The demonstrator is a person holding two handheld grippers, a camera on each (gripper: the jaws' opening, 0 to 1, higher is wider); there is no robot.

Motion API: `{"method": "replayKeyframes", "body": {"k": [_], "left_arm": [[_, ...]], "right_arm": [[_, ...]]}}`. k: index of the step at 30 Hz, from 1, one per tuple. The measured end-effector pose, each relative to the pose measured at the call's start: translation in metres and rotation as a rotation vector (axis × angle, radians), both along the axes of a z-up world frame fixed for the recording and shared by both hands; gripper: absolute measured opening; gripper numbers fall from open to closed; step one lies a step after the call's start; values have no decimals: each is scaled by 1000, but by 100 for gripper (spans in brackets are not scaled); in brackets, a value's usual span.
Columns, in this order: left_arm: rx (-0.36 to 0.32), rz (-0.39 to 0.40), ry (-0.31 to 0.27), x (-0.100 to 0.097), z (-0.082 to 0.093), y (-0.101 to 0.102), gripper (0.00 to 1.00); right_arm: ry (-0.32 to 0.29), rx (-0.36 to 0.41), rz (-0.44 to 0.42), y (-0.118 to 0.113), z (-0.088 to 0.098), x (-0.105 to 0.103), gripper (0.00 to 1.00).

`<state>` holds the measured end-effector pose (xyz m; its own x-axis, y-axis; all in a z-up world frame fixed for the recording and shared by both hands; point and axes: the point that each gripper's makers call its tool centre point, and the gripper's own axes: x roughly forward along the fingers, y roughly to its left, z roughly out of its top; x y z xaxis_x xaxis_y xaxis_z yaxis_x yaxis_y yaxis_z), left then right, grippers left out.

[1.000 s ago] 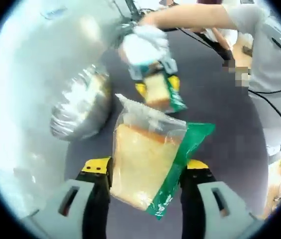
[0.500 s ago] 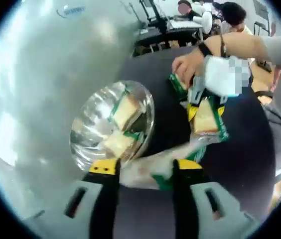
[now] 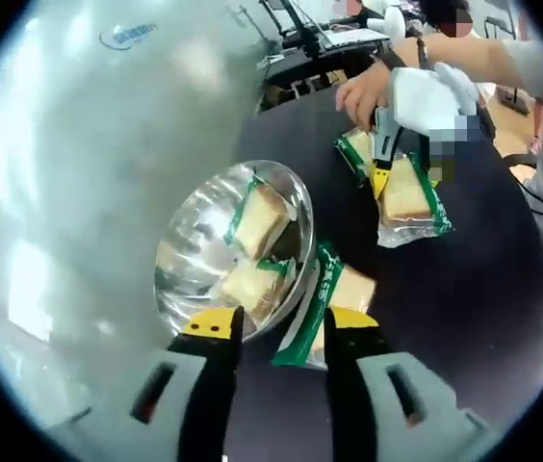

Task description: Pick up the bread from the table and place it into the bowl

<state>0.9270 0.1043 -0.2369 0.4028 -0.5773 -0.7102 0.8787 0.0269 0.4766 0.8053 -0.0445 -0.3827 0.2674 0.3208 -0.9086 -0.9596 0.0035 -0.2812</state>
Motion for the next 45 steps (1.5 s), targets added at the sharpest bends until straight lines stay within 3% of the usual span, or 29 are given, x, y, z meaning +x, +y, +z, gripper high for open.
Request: {"method": "replayKeyframes", "body": {"k": [4, 7, 11, 16, 19, 21, 23, 26, 31, 34, 37, 41, 45], "left_arm": [[14, -33, -14, -14, -2, -2, 30], [20, -75, -40, -28, -6, -1, 30], [25, -100, -51, -41, -16, 7, 30], [39, -109, -66, -50, -35, 24, 30], [38, -81, -54, -54, -43, 39, 30], [36, -70, -53, -56, -47, 46, 30], [28, -53, -48, -59, -51, 56, 30], [-5, -40, -84, -65, -49, 63, 29], [-61, -44, -90, -86, -53, 70, 29], [-75, -40, -85, -96, -61, 76, 29], [-73, -28, -96, -98, -69, 84, 29], [-75, -19, -80, -103, -78, 89, 29], [-67, -23, -64, -106, -87, 90, 29]], "right_arm": [[-43, 6, -26, -10, 23, 9, 49], [-122, 19, -43, -16, 55, 20, 49], [-209, 41, -80, -20, 96, 54, 49], [-467, 10, -99, -21, 137, 113, 49], [-547, 19, -114, -14, 150, 136, 49], [-524, 35, -130, -7, 149, 147, 50], [-526, 41, -133, 7, 145, 135, 50], [-578, -1, -128, 12, 148, 165, 50], [-601, -27, -134, 23, 141, 189, 50], [-668, -50, -105, 29, 140, 213, 52], [-672, -41, -104, 36, 136, 221, 71], [-658, -29, -77, 38, 132, 217, 61], [-619, -38, -74, 29, 129, 207, 61]]}}
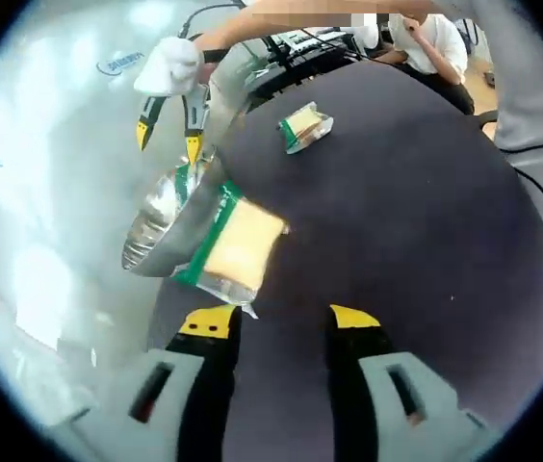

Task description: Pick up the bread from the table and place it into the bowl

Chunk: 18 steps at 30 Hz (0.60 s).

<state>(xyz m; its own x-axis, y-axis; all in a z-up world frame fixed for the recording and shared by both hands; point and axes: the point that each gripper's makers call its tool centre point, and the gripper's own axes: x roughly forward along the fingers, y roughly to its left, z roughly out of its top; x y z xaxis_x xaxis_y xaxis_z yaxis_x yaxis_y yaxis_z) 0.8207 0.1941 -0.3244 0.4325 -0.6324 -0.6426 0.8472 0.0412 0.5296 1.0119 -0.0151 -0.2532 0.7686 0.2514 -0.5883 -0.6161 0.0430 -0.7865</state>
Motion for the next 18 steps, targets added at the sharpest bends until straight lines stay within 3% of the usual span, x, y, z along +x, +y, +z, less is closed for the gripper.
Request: {"method": "replayKeyframes", "body": {"k": [5, 8, 9, 10, 12, 18], "left_arm": [[-9, -3, -13, -1, -3, 0, 29], [-4, -1, -12, -3, -8, 4, 29], [-1, 1, -10, -3, -9, 4, 29], [1, 2, -9, -5, -11, 5, 29], [9, -1, -8, -7, -16, 6, 29], [13, -6, -4, -19, -23, 0, 29]], "right_arm": [[77, 28, 7, -12, -7, -17, 61], [61, 10, 89, -18, 1, -39, 55], [93, -6, 105, -24, -1, -44, 54], [137, -6, 103, -30, -4, -53, 57], [108, -7, 111, -37, 1, -62, 64], [182, -60, 133, -68, -9, -96, 63]]}}
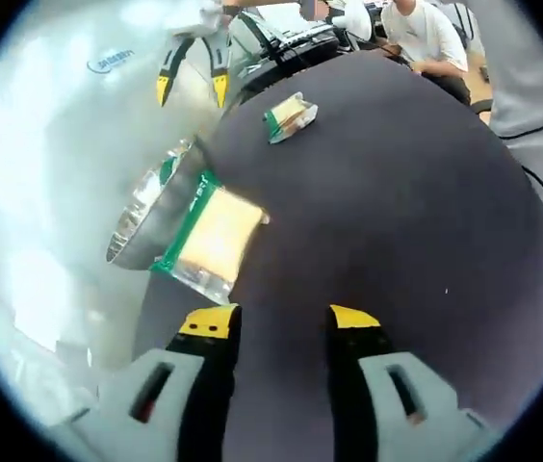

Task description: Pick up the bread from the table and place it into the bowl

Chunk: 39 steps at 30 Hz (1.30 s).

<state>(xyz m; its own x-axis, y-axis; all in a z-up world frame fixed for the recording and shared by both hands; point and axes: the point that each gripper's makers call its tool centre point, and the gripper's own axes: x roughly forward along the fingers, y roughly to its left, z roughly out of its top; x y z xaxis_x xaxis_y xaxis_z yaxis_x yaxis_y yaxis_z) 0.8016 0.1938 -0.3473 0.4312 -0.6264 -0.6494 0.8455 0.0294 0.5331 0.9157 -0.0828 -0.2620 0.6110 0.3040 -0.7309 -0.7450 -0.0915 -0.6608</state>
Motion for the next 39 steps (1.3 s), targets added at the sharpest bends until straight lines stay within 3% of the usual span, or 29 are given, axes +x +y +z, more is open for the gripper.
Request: {"method": "replayKeyframes", "body": {"k": [3, 7, 10, 13, 17, 21, 23, 27, 30, 34, 36, 39], "left_arm": [[-4, -6, 0, -5, 0, -3, 29], [-8, -11, -8, -8, 2, -8, 28], [-19, -20, -3, -9, 3, -14, 28], [-37, -31, 39, -18, -1, -22, 28], [-19, -43, 50, -24, -9, -28, 28], [-47, -53, 85, -24, -11, -36, 30], [-64, -53, 99, -17, -12, -39, 30], [-90, -54, 109, -22, -13, -40, 30], [-94, -54, 127, -25, -18, -37, 30], [-115, -39, 136, -22, -20, -31, 30], [-126, -33, 138, -20, -21, -29, 30], [-127, -1, 152, -12, -28, -21, 32]], "right_arm": [[46, -28, 16, -12, -10, -20, 61], [190, -36, 5, -31, -33, -53, 61], [276, -103, -25, -55, -54, -70, 61], [336, -142, -19, -74, -73, -80, 61], [400, -146, -39, -82, -97, -96, 63], [440, -142, -29, -80, -119, -93, 64], [477, -125, -46, -80, -130, -84, 68], [520, -155, -96, -85, -148, -79, 75], [577, -166, -156, -91, -158, -78, 61], [613, -157, -151, -91, -162, -73, 59], [640, -166, -217, -96, -162, -74, 56], [627, -164, -231, -94, -161, -78, 54]]}}
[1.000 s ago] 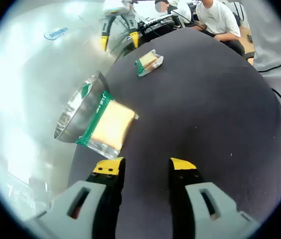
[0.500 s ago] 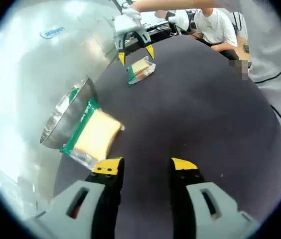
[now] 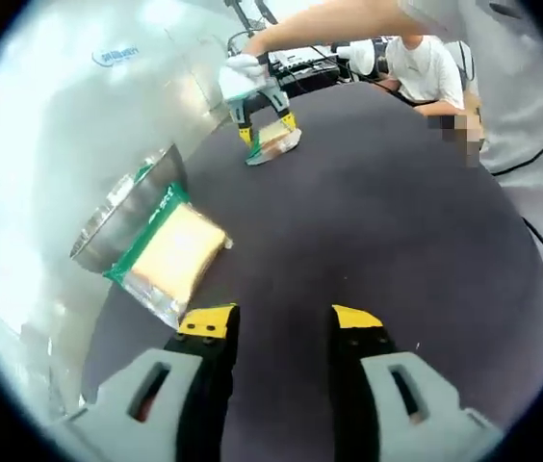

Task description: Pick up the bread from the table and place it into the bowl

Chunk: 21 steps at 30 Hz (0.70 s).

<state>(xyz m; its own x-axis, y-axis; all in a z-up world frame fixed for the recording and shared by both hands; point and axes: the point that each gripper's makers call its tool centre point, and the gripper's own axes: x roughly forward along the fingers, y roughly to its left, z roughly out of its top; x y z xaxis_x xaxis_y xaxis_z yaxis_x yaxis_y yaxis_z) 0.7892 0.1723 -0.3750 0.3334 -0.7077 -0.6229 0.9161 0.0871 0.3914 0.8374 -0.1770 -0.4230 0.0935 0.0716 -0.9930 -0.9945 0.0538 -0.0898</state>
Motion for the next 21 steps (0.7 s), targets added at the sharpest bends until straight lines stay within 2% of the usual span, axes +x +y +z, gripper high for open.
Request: {"method": "replayKeyframes", "body": {"k": [3, 6, 7, 9, 14, 15, 18, 19, 21], "left_arm": [[-19, 18, 10, 3, -3, 4, 32], [-45, 26, 6, 4, 0, 3, 32], [-58, 28, 3, 5, 2, 1, 32], [-88, 32, 9, 7, 3, 1, 32], [-113, 64, -11, 11, 4, -2, 32], [-109, 74, -17, 15, 3, 1, 32], [-131, 85, -6, 13, 5, 5, 32], [-137, 92, -5, 14, 4, 8, 32], [-146, 113, -2, 14, 3, 13, 32]], "right_arm": [[-34, 15, -39, 3, 7, -5, 50], [-76, 87, -53, 10, 20, -9, 49], [-96, 150, -64, 18, 29, -11, 49], [-148, 216, -70, 24, 47, -8, 49], [-279, 260, -60, 33, 97, 5, 48], [-302, 263, -55, 35, 108, 9, 48], [-415, 282, -20, 47, 141, 38, 49], [-462, 298, -7, 56, 153, 49, 49], [-506, 313, 3, 74, 170, 69, 49]]}}
